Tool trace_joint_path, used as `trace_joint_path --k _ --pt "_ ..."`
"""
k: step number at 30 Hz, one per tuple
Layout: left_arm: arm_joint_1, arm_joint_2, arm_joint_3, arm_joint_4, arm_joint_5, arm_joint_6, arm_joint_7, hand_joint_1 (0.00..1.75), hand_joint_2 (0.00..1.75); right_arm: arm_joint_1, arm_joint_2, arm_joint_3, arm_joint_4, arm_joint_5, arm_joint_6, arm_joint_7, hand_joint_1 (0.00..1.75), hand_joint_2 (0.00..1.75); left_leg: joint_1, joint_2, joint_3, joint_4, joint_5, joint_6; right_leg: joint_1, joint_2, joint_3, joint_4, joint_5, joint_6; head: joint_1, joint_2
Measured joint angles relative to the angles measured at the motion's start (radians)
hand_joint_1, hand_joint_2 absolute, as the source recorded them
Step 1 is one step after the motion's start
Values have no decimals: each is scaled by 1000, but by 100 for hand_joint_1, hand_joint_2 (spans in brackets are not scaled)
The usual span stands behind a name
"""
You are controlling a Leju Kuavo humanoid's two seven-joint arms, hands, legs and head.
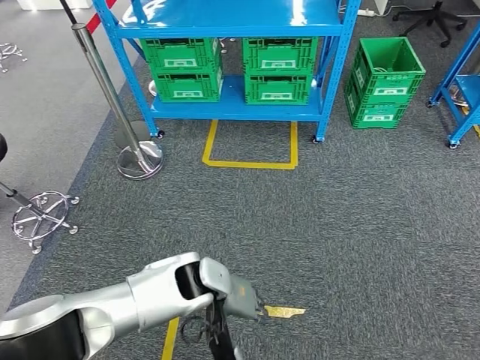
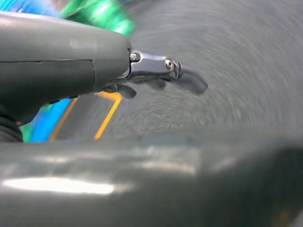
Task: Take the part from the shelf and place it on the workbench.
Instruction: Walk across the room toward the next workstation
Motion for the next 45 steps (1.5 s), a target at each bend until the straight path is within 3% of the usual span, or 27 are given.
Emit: trace_joint_path --k 3,5,7,8,9,11,12,13,16,18,20,21,22,23,24,25,26,27,28,29,30,31,32,34,37,42,45 --pt "-20 8 -129 -27 4 3 2 0 0 2 -2 5 2 0 1 -1 0 0 -1 18 -118 173 -12 -8 6 -1 44 -19 -22 -5 -4 0" --pt "-21 17 -112 -45 8 -12 0 0 0 2 -4 8 2 2 2 0 0 0 -8 19 -203 244 -50 5 16 -1 82 -40 -37 -13 -7 0" --pt "-29 28 -75 -66 12 -34 -1 0 0 4 -5 10 3 4 5 2 0 0 -20 18 -241 231 -65 28 27 0 119 -58 -50 -21 -9 0" --pt "-35 33 -63 -76 14 -43 -1 0 0 5 -6 11 3 5 7 3 0 0 -30 18 -245 200 -50 42 35 0 139 -67 -57 -25 -11 0" --pt "-40 39 -55 -84 16 -50 -1 0 0 5 -6 12 3 7 10 4 0 0 -43 14 -244 154 -9 64 42 0 157 -77 -64 -28 -12 0" --pt "-44 52 -45 -97 19 -55 -1 0 0 5 -1 17 10 13 17 6 0 0 -89 -7 -233 16 160 125 53 3 186 -92 -87 -34 -4 0" --pt "-42 58 -42 -101 18 -53 -1 0 0 2 1 20 13 16 21 7 0 0 -110 -15 -226 -37 228 145 56 6 194 -98 -101 -36 1 0" --pt "-39 61 -39 -102 14 -49 0 0 0 -1 3 24 16 19 24 8 0 0 -124 -21 -220 -70 268 151 57 10 201 -104 -115 -37 7 0" --pt "-39 62 -21 -104 4 -30 1 0 0 -12 -2 31 15 23 27 12 0 0 -118 -18 -201 -77 236 135 65 8 235 -127 -147 -36 3 0" --pt "-37 62 -12 -103 6 -14 0 0 87 -20 -7 33 14 22 20 19 0 0 -104 -16 -180 -81 215 134 69 -3 212 -58 -199 -29 3 0" --pt "-20 63 -12 -93 11 14 -2 0 175 -23 -9 33 14 3 9 32 0 87 -96 -11 -156 -81 192 134 69 -11 135 83 -259 -25 5 0" --pt "-5 64 -12 -82 13 33 -2 0 175 -23 -9 30 14 -14 5 40 0 131 -94 -10 -143 -81 180 133 68 -12 98 135 -263 -24 5 0" --pt "12 65 -13 -69 13 54 0 0 175 -22 -9 27 14 -30 0 47 0 175 -92 -9 -130 -81 170 131 67 -12 68 158 -242 -21 5 0" --pt "30 63 -14 -54 12 76 1 0 175 -21 -8 22 14 -45 -4 53 0 175 -90 -10 -117 -81 161 130 64 -11 52 146 -200 -11 4 0" --pt "47 59 -14 -37 9 100 4 0 175 -20 -6 16 14 -59 -8 55 0 175 -87 -11 -106 -81 154 131 62 -9 51 115 -155 12 3 0" --pt "61 53 -13 -19 5 122 11 0 175 -21 -3 10 14 -72 -10 54 0 175 -85 -12 -98 -82 149 133 60 -7 57 82 -117 43 4 0" --pt "76 45 -13 3 -2 147 20 0 175 -22 2 1 14 -86 -14 49 0 175 -82 -14 -92 -81 145 137 58 -5 66 53 -75 107 7 0" --pt "88 38 -12 26 -10 172 29 0 175 -24 6 -8 14 -97 -18 43 0 175 -81 -15 -91 -78 144 147 52 -3 72 37 -41 214 8 0" --pt "100 32 -11 47 -18 194 35 0 175 -27 10 -16 14 -105 -22 38 0 131 -81 -16 -91 -75 144 154 46 -3 75 25 -13 310 10 0" --pt "109 25 -10 69 -25 215 38 0 175 -29 11 -23 14 -109 -26 33 0 87 -80 -16 -92 -72 144 161 42 -2 79 11 10 380 11 0" --pt "115 20 -9 89 -29 230 36 0 175 -32 11 -28 14 -111 -29 31 0 44 -79 -15 -92 -71 144 165 39 -3 87 -3 9 409 11 0" --pt "119 15 -8 106 -34 241 35 0 131 -34 11 -32 13 -112 -30 30 0 0 -79 -15 -93 -72 144 161 40 -5 99 -21 -7 388 12 0" --pt "122 10 -8 121 -42 248 36 0 87 -36 11 -37 13 -114 -31 31 0 0 -81 -15 -94 -73 144 160 42 -7 113 -43 -27 361 12 0" --pt "131 -2 -7 150 -67 259 49 0 0 -40 11 -45 12 -121 -28 36 0 0 -85 -13 -94 -73 143 158 40 -12 135 -77 -57 347 10 0" --pt "153 -40 1 212 -99 280 59 0 0 -39 13 -60 11 -136 -16 32 0 0 -85 -10 -89 -74 145 156 40 -15 144 -85 -64 343 8 0" --pt "220 -165 23 412 -132 344 72 0 0 -55 18 -68 8 -101 16 34 0 0 -84 -10 -87 -74 147 151 42 -16 147 -85 -64 342 8 0" --pt "255 -211 45 519 -131 360 95 0 0 -64 20 -65 7 -77 36 36 0 0 -82 -10 -87 -74 149 149 43 -17 148 -85 -64 342 9 0"
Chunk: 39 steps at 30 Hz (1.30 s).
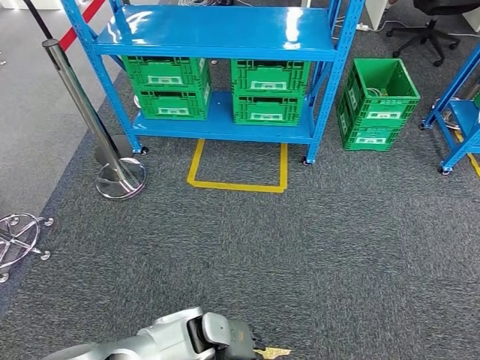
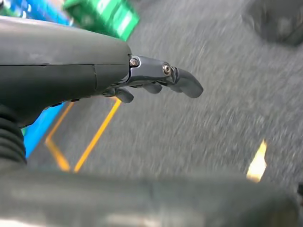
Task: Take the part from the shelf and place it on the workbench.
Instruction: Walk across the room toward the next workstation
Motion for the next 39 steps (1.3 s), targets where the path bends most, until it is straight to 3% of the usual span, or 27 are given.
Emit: trace_joint_path --k 8,20,29,30,33,34,36,39 --pt "40 -41 35 139 5 10 15 0 0 -10 0 9 -2 13 15 0 0 0 1 0 0 -2 2 -8 2 -1 0 0 -2 -3 0 0" --pt "54 -44 64 193 15 -7 54 0 0 -21 0 31 -7 42 53 0 0 0 1 0 -1 -3 4 -13 2 -1 1 0 -8 -14 0 0" --pt "105 -39 96 213 4 2 146 0 0 -26 0 60 -15 62 85 -2 0 0 1 0 -1 -3 5 -13 2 -1 1 0 -9 -16 0 0" --pt "113 -37 96 214 1 8 152 0 44 -26 0 63 -15 62 87 -3 0 0 1 0 -1 -3 5 -13 2 -1 1 0 -9 -16 0 0" --pt "134 -32 97 215 -17 25 171 0 175 -26 0 67 -16 55 90 -12 0 131 1 0 -2 -3 5 -13 2 -1 1 -1 -9 -16 0 0" --pt "142 -30 99 215 -22 29 180 0 175 -25 0 67 -17 47 90 -17 0 175 0 0 -2 -3 5 -13 2 -1 1 -1 -9 -16 0 0" --pt "161 -25 115 215 -20 31 197 0 175 -23 -2 67 -21 20 91 -26 0 175 0 0 -2 -3 5 -13 2 -1 1 -1 -9 -16 0 0" --pt "190 -15 169 215 19 34 210 0 44 -15 -7 69 -28 -37 99 -31 0 44 1 -1 -2 -3 5 -13 2 -2 1 -1 -9 -16 0 0"
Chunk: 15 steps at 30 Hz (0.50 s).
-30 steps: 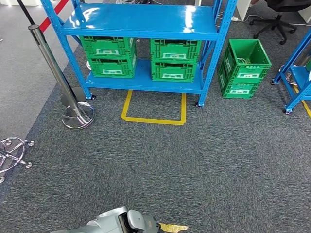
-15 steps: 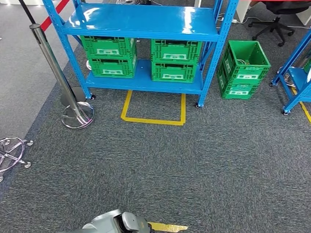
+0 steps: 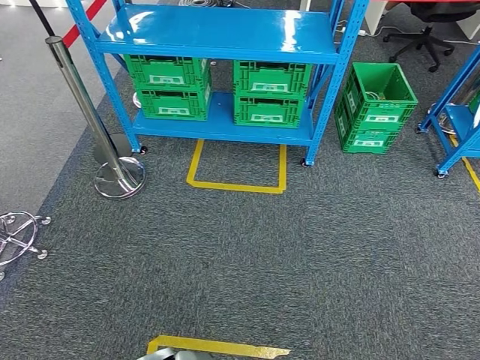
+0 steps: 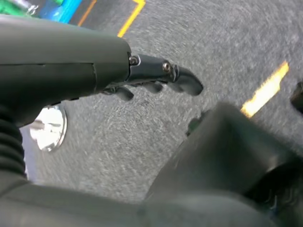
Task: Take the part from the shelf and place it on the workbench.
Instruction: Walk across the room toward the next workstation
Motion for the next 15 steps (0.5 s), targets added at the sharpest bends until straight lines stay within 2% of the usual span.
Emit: trace_joint_path --k 1,15 --pt "9 2 19 0 18 2 2 0 0 3 -3 2 -2 -20 4 0 0 0 0 0 0 0 0 0 0 0 0 0 0 0 0 0" --pt "137 27 344 -2 302 46 25 0 0 59 -41 55 -39 -304 62 2 0 0 0 0 -1 0 0 0 0 -1 0 -1 -3 -6 0 0"
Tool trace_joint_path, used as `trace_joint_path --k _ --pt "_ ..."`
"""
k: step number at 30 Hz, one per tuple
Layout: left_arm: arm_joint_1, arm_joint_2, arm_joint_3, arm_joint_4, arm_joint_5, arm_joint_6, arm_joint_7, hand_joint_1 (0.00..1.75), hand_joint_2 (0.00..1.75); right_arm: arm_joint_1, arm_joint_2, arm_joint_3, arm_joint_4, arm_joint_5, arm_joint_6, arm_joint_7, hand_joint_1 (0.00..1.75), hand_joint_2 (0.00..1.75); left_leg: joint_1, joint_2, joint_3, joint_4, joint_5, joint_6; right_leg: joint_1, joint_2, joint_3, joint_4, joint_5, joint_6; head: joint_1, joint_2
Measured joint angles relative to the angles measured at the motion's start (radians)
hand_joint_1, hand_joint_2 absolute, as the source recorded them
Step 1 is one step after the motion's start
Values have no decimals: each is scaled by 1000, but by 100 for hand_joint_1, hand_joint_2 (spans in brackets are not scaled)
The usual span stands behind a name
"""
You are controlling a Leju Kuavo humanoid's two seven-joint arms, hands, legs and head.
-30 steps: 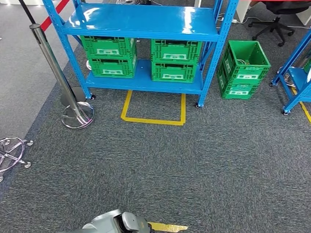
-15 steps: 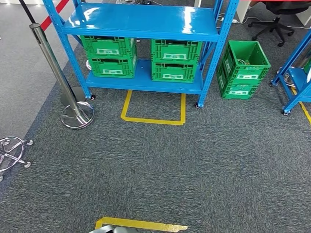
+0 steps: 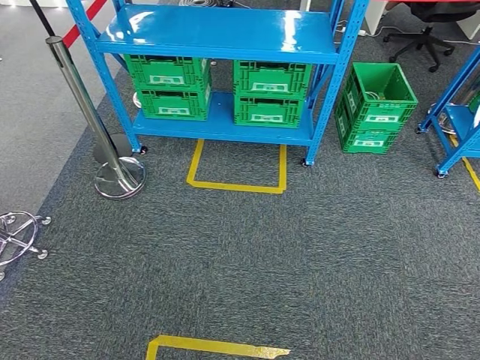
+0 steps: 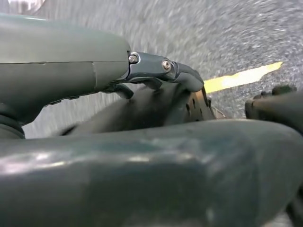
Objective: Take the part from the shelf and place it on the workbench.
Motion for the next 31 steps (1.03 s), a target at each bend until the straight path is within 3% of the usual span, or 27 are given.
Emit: trace_joint_path --k 16,21,31 --pt "98 40 378 -52 328 54 19 0 0 66 -48 73 -46 -326 68 9 0 0 -1 0 0 0 0 0 0 -1 0 0 -3 -4 0 0" --pt "129 62 499 -69 430 73 30 0 0 86 -64 96 -62 -428 89 11 0 0 -1 0 0 0 -1 -1 1 -2 1 0 -7 -14 0 0" --pt "235 120 739 -92 632 108 53 0 0 126 -94 142 -93 -629 131 15 0 0 -1 1 0 0 -2 -3 0 -3 1 -1 -11 -20 0 0"
